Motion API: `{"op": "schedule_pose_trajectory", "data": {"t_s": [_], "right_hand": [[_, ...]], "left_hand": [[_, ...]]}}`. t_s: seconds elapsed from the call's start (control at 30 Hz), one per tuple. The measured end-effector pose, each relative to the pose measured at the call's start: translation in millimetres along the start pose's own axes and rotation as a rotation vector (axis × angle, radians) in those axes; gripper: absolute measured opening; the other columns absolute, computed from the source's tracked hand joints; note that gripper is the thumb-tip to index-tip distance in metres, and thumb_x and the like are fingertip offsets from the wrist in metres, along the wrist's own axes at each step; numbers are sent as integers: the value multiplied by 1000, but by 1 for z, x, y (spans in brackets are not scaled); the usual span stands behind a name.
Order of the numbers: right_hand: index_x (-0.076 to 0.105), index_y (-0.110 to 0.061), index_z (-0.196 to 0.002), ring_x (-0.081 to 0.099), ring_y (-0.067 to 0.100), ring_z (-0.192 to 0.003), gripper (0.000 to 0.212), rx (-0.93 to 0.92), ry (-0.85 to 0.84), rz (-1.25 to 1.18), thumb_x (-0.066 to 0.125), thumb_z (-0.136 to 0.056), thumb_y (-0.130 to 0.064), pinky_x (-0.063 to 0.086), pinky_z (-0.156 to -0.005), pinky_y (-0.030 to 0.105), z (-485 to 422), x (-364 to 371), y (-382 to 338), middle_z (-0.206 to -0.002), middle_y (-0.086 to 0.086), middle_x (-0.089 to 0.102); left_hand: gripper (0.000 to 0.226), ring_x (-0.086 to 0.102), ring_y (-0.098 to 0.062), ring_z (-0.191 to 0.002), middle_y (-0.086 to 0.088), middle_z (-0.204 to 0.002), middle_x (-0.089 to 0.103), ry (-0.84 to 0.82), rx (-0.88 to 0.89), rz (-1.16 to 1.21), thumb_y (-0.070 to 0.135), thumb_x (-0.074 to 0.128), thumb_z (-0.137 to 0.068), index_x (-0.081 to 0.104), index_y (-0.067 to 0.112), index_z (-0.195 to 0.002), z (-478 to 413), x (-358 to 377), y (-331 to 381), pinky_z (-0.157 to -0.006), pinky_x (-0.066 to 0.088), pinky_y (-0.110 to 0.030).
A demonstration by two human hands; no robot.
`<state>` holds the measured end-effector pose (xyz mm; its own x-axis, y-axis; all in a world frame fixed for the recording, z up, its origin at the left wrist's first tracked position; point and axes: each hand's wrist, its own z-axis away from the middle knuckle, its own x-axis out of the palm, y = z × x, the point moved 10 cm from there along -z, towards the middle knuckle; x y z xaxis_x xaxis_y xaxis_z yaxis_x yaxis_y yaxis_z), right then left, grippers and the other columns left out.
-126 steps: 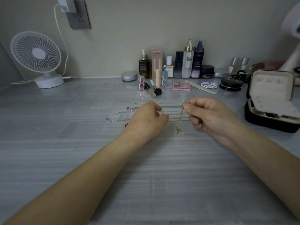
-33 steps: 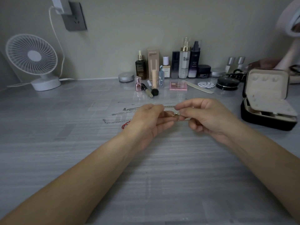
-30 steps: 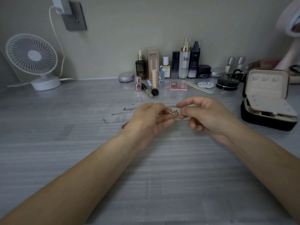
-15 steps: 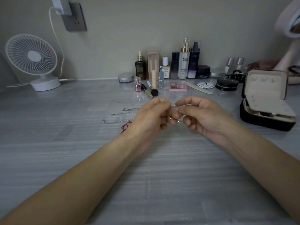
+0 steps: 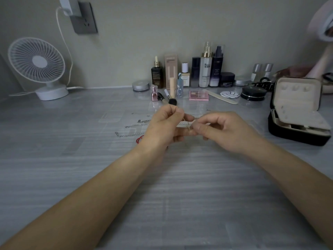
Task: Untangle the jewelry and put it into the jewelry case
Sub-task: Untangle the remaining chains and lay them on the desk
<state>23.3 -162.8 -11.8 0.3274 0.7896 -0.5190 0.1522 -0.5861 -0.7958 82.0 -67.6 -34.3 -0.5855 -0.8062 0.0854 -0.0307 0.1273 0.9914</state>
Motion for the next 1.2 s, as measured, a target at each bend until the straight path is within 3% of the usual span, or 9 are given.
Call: {"op": "schedule_pose_trajectory", "data": {"t_s": [0.07, 0.13, 0.27, 0.4, 0.6, 0.77, 0.87, 1.07, 1.2], "right_hand": [[67, -35, -75, 58, -1, -60, 18, -48, -43, 9, 67, -81, -17, 47, -62, 14, 0, 5, -3, -68, -22, 67], [67, -32, -74, 58, -4, -59, 20, -75, -26, 13, 69, -78, -13, 44, -61, 8, -1, 3, -4, -64, -18, 67], [63, -30, -70, 52, 4, -57, 20, -89, 89, 43, 66, -82, -15, 45, -58, 17, -3, -8, 1, -67, -5, 64], [60, -25, -73, 58, 3, -53, 18, -93, 113, 22, 61, -86, -13, 48, -59, 17, -4, -8, 1, -58, -12, 63], [55, -36, -71, 59, 22, -64, 26, -186, 194, 161, 60, -87, -16, 52, -67, 41, -1, -12, -7, -71, 1, 64], [52, -36, -72, 58, 18, -63, 24, -213, 207, 185, 58, -88, -21, 51, -66, 39, 0, -14, -8, -67, -9, 59], [53, -35, -71, 60, 19, -63, 25, -178, 204, 143, 58, -89, -17, 53, -67, 39, -1, -15, -5, -67, -9, 61], [54, -28, -74, 60, 0, -52, 23, -131, 176, 47, 56, -90, -12, 44, -58, 11, -2, -13, -3, -59, -12, 63], [54, -32, -75, 58, 1, -56, 25, -131, 199, 57, 56, -89, -12, 49, -64, 25, -2, -17, -2, -66, -8, 62]], "left_hand": [[16, 66, -11, -54, 4, -83, 68, 7, 13, -42, 18, 45, -97, 48, 17, -81, 0, -1, 3, -56, 40, -26], [16, 66, -11, -53, 3, -85, 69, 3, 24, -83, 17, 45, -97, 48, 16, -81, 1, 0, 4, -54, 40, -26], [14, 68, -12, -57, 2, -86, 70, 16, 17, -106, 20, 46, -97, 48, 15, -84, 2, -1, 6, -50, 40, -24], [14, 69, -12, -60, 3, -83, 71, 33, 16, -113, 20, 46, -97, 47, 15, -84, 2, -4, 8, -47, 37, -21], [13, 69, -11, -61, 2, -74, 73, 31, -37, -22, 22, 47, -96, 48, 14, -86, -1, -7, 3, -44, 33, -21], [8, 68, -10, -61, -1, -73, 71, -50, -114, 111, 14, 58, -88, 52, 13, -85, -4, 0, -8, -49, 43, -19], [19, 67, -9, -61, -2, -71, 68, -101, -151, 129, 1, 65, -80, 53, 12, -89, -3, 5, -13, -51, 47, -18], [19, 64, -7, -54, 2, -63, 68, -39, -107, 42, -1, 65, -80, 54, 12, -90, -5, -3, -10, -55, 49, -20], [17, 61, -3, -54, 7, -63, 67, -11, -77, -77, 4, 67, -80, 56, 16, -88, -6, -7, -7, -53, 45, -19]]}}
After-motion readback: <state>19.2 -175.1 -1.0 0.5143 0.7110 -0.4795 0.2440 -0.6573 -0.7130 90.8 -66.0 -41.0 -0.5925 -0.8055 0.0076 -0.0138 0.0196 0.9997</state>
